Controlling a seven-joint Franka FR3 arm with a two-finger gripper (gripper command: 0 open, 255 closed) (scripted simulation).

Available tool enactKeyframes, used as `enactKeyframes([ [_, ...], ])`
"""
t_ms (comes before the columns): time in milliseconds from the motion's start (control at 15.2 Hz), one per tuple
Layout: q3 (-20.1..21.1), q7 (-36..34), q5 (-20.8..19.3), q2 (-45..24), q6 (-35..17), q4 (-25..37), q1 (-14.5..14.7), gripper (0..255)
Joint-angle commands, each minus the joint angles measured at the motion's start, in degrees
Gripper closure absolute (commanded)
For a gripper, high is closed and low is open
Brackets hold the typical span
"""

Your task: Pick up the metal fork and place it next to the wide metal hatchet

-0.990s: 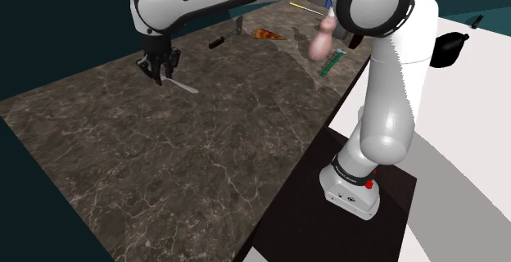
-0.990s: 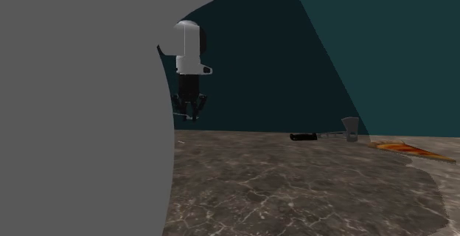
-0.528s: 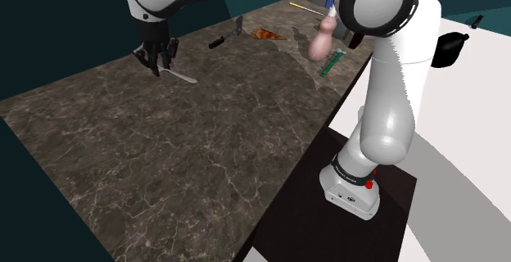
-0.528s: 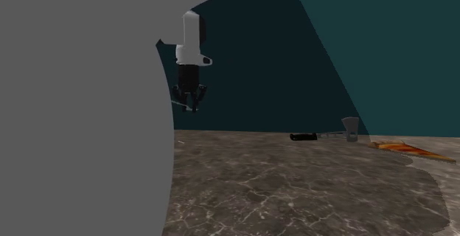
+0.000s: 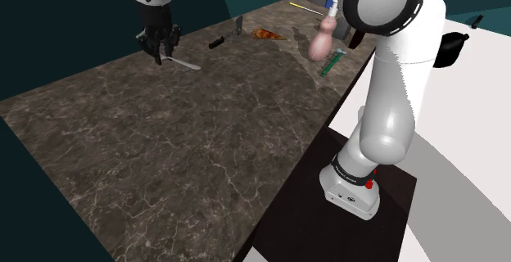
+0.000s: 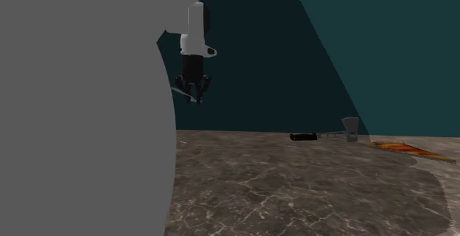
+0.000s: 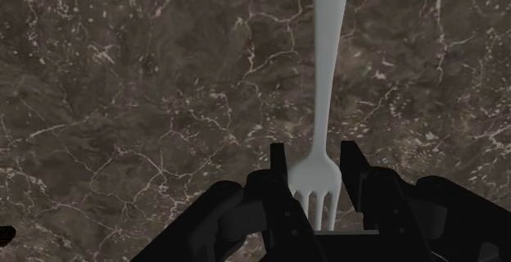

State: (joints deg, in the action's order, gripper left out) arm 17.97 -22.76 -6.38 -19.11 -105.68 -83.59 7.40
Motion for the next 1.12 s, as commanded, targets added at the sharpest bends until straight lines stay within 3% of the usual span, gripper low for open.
enactKeyframes([
  [0, -0.5, 2.2, 0.8, 1.7, -0.5, -2.1, -1.8, 255],
  [528, -3.7, 12.8, 3.7, 6.7, -2.4, -8.6, -9.0, 255],
  [1056, -7.5, 23.3, 5.5, 8.0, -2.7, -10.1, -15.4, 255],
])
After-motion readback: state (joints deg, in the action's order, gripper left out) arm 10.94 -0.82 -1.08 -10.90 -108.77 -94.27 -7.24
